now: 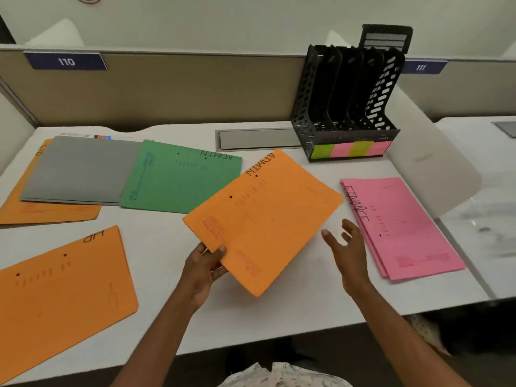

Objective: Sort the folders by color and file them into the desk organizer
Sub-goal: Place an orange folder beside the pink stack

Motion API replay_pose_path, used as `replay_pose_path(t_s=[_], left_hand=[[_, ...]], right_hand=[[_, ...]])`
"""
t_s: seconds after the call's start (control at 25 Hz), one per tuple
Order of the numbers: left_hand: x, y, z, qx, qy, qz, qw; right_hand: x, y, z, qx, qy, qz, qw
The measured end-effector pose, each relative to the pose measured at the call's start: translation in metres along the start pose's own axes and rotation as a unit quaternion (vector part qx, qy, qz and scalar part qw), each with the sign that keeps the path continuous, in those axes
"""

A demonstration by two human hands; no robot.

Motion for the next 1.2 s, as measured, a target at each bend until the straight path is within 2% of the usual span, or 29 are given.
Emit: replay_pose_path(t_s=[0.12,0.16,0.24,0.32,0.48,0.52,0.6,0.64,0.72,0.76,0.8,0.88,0.96,1.04,1.12,1.2], left_hand=[[-0.003,0.034,-0.053,-0.027,0.015,0.023,0.999],[-0.005,0.048,-0.067,-0.019,0.02,0.031,0.999],[-0.008,0.071,-0.09,0.011,0.04,0.046,0.998],[-0.007,0.091,-0.101,0.051,0.071,0.066,0.994],[-0.01,0.112,-0.107,0.197,0.128,0.149,0.96],[-0.009,0.115,-0.105,0.237,0.122,0.158,0.951],[-0.001,0.111,-0.091,0.312,0.048,0.123,0.941],[0.003,0.104,-0.083,0.377,-0.005,0.074,0.923],[0.005,0.083,-0.074,0.499,-0.101,-0.057,0.859],[0.005,0.077,-0.077,0.529,-0.113,-0.12,0.833],[0.008,0.078,-0.083,0.554,-0.093,-0.162,0.811],[0.019,0.093,-0.102,0.631,0.007,-0.187,0.753],[0.024,0.116,-0.116,0.722,0.094,-0.201,0.655],[0.023,0.132,-0.123,0.777,0.115,-0.226,0.576],[0.015,0.142,-0.13,0.798,0.105,-0.245,0.54],[0.009,0.157,-0.134,0.798,0.111,-0.261,0.532]], right_hand=[[-0.014,-0.02,-0.017,0.113,0.116,-0.1,0.982],[-0.011,-0.021,-0.016,0.156,0.122,-0.107,0.974],[0.006,-0.022,0.005,0.176,0.065,-0.101,0.977],[0.024,-0.024,0.027,0.145,0.029,-0.078,0.986],[0.054,-0.034,0.058,0.052,0.048,-0.009,0.997],[0.064,-0.038,0.064,0.028,0.056,0.003,0.998],[0.084,-0.045,0.074,-0.022,0.067,0.016,0.997],[0.093,-0.048,0.078,-0.052,0.069,0.018,0.996],[0.107,-0.051,0.078,-0.111,0.076,0.039,0.99],[0.113,-0.05,0.075,-0.142,0.085,0.061,0.984],[0.117,-0.048,0.071,-0.177,0.095,0.087,0.976],[0.12,-0.044,0.059,-0.243,0.108,0.127,0.956],[0.117,-0.043,0.048,-0.3,0.098,0.152,0.937],[0.106,-0.047,0.031,-0.359,0.099,0.2,0.906],[0.09,-0.064,0.011,-0.389,0.145,0.22,0.883],[0.079,-0.087,-0.001,-0.44,0.177,0.219,0.853]])
Point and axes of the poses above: each hand's wrist, its own x-axis towards the middle knuckle, its own z-axis out of the back of the hand, y = z × x, the point moved 6 cm from there along x, towards the middle knuckle, and after that the axes turned 7 degrees about -x, right-handed, at the moved point
